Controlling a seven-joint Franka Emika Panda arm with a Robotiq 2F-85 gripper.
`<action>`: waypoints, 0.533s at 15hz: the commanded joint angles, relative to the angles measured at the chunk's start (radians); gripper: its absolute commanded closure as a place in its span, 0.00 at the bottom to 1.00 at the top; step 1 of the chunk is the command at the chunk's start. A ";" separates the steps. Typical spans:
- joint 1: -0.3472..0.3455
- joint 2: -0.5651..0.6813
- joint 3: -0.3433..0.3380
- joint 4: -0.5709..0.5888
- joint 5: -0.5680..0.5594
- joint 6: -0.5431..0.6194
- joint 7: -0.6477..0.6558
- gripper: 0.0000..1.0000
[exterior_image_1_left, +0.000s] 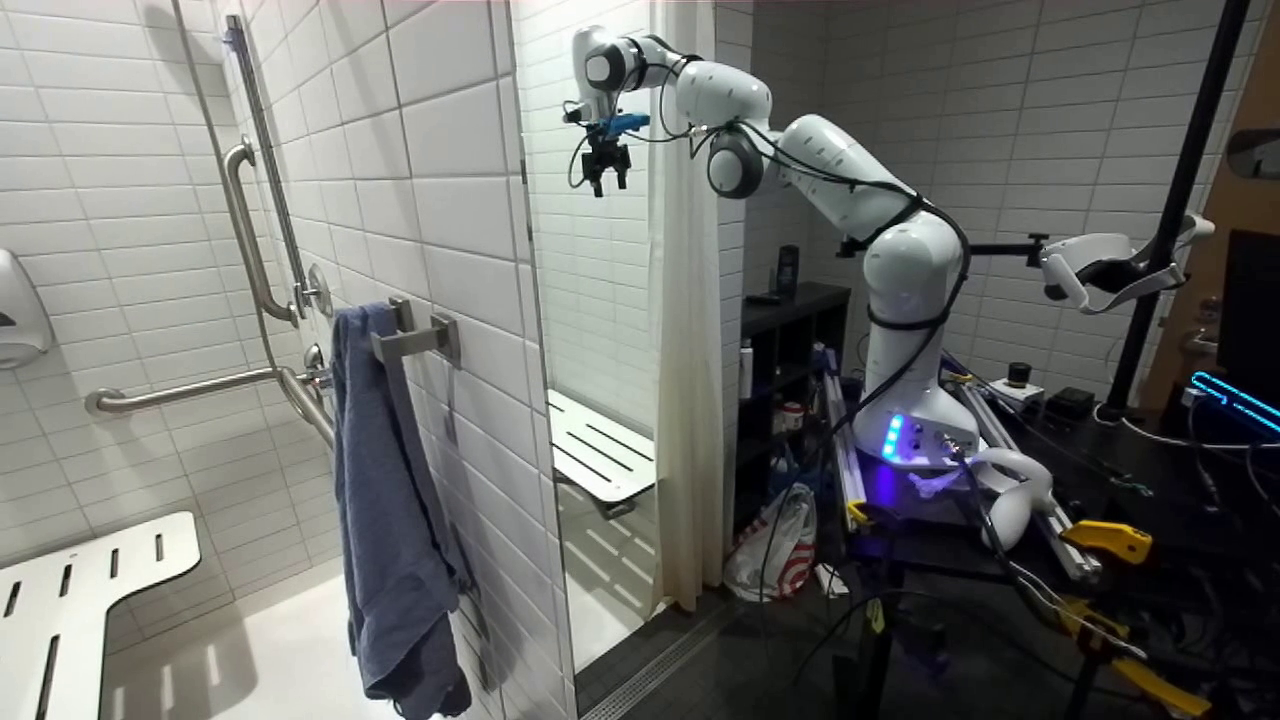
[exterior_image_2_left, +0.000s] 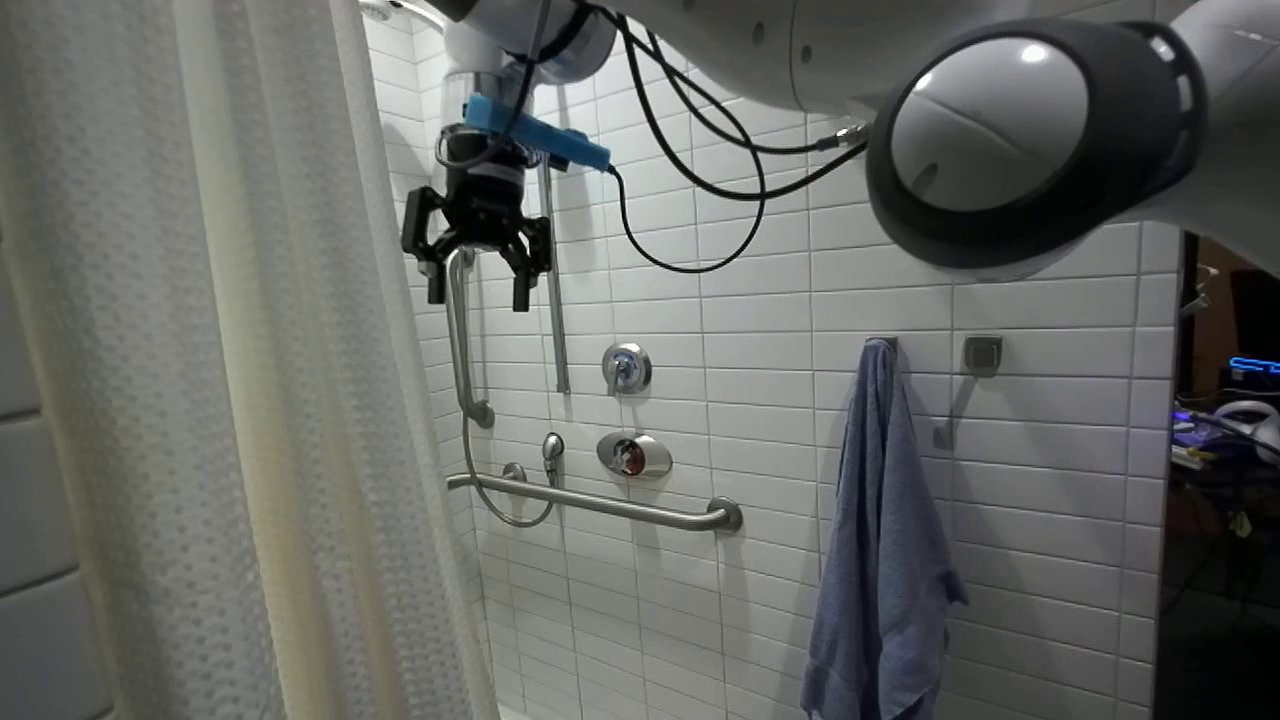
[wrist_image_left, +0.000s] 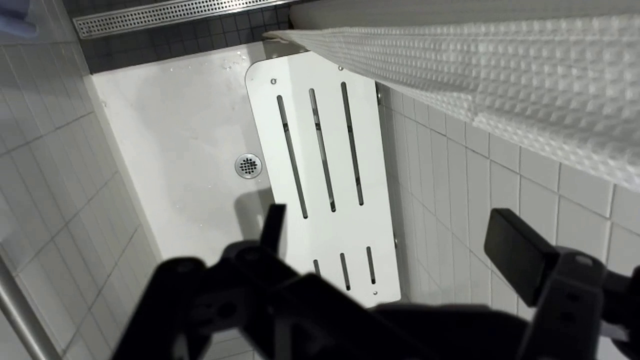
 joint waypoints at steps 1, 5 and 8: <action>0.009 -0.024 -0.035 -0.025 -0.042 -0.003 0.084 0.00; 0.009 -0.023 -0.059 -0.027 -0.074 -0.016 0.132 0.00; 0.011 -0.019 -0.067 -0.019 -0.081 -0.021 0.172 0.00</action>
